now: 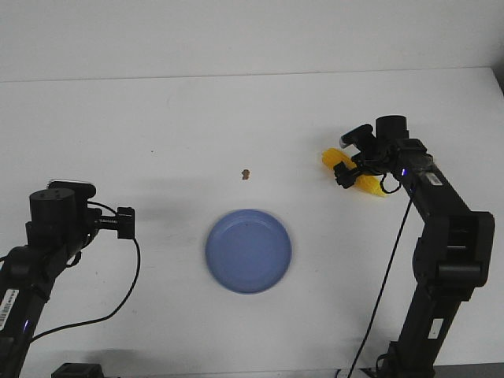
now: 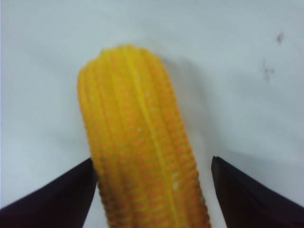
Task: Place corn on plate with both arms
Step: 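Carry the corn with the right gripper and lower it onto the plate, then open the right gripper and withdraw it from the plate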
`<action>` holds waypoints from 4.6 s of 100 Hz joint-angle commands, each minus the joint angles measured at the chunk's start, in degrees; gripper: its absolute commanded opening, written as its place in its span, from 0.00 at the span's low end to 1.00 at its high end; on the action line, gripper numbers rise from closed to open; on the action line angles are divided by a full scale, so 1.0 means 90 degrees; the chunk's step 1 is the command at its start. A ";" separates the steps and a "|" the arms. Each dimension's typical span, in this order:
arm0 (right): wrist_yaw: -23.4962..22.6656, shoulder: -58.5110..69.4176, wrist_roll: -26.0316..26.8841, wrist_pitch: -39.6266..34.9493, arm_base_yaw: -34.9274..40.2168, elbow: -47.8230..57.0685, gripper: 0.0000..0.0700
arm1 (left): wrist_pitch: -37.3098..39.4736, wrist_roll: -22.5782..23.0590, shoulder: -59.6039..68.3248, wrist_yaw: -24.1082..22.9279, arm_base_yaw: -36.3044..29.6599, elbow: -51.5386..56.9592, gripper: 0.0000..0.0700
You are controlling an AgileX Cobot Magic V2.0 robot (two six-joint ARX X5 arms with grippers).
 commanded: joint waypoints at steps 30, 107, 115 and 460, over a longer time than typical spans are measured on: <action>-0.0049 0.0131 0.0172 -0.0333 -0.0002 0.0151 0.20 | 0.0007 -0.0039 0.0053 0.0010 -0.0010 0.0073 1.00; -0.0270 -0.1559 0.1042 -0.1919 0.2926 0.0151 0.20 | -0.0046 -0.0087 0.0053 0.0010 -0.0010 0.0073 1.00; 0.0034 -0.1525 0.1049 -0.1955 0.3475 0.0148 0.20 | -0.0058 -0.0085 0.0053 0.0010 -0.0010 0.0073 1.00; 0.0935 -1.0603 0.2858 0.1773 0.0296 -0.6113 0.73 | 0.1035 -0.0306 -0.3325 0.0464 -0.0005 -0.2108 0.81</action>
